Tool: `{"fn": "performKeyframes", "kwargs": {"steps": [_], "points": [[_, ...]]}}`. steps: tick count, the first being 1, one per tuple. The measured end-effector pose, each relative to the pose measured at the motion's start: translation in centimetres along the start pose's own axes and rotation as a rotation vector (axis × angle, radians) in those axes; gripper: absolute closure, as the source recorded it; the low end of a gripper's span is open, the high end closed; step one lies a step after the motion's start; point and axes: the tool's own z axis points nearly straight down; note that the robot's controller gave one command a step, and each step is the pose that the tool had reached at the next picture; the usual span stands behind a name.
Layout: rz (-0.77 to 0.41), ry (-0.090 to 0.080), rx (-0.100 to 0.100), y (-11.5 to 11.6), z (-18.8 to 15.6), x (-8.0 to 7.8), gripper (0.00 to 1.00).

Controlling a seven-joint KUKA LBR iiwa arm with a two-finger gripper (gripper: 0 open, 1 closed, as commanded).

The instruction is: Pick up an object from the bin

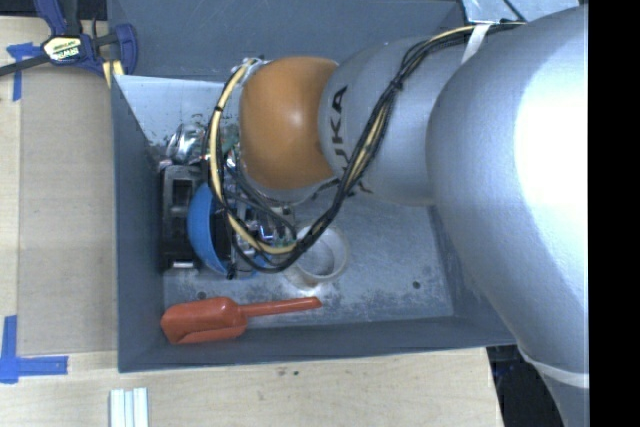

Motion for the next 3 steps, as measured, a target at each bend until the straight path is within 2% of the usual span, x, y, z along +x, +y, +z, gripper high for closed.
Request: {"fn": "performKeyframes", "kwargs": {"steps": [1, 2, 3], "points": [[-0.080, 0.004, 0.004, -0.4, -10.2, 1.5, 0.00], [-0.020, 0.002, 0.000, -0.2, -0.3, 1.6, 0.00], [-0.075, -0.017, -0.001, 0.4, -5.3, 0.9, 1.00]]}}
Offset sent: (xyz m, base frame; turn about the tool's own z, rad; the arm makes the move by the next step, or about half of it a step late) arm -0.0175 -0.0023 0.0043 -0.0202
